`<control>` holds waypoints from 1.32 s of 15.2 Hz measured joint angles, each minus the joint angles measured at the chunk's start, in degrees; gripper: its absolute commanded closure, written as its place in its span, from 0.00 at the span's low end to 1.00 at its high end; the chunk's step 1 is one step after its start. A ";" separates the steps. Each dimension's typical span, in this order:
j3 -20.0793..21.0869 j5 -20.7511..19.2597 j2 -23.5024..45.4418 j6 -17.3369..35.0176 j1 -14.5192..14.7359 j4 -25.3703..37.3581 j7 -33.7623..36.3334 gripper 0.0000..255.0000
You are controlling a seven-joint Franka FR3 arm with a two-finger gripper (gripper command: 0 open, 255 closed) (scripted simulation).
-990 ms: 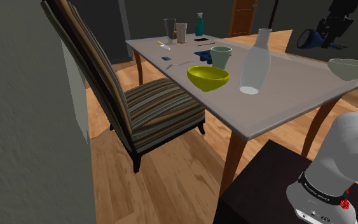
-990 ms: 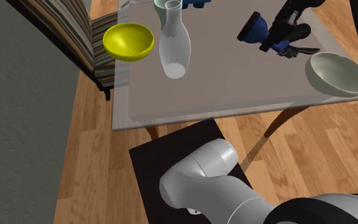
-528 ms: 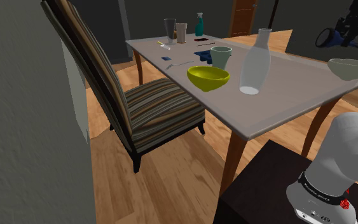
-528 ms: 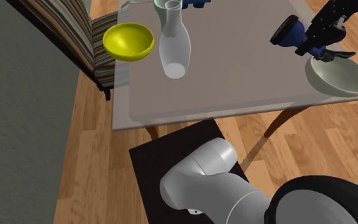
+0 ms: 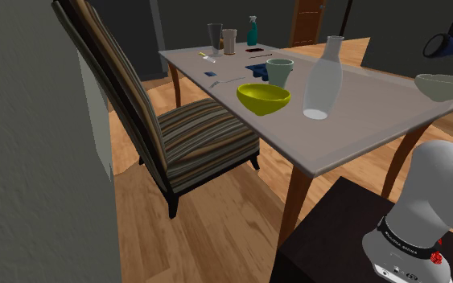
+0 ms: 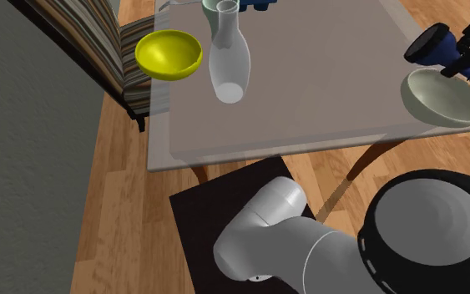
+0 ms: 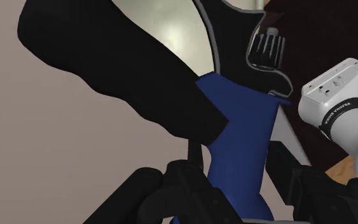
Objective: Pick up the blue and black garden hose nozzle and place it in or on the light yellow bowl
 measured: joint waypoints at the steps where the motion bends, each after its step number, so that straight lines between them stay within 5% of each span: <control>1: -2.68 -0.75 0.13 -0.79 1.89 2.44 -1.77 1.00; 5: -9.57 -2.92 -0.16 -1.90 7.91 8.05 -5.15 1.00; 16: -5.98 -4.39 -3.76 6.58 0.49 -5.28 -3.62 1.00; 20: -5.79 -4.63 -4.17 7.46 -0.11 -6.57 -3.47 1.00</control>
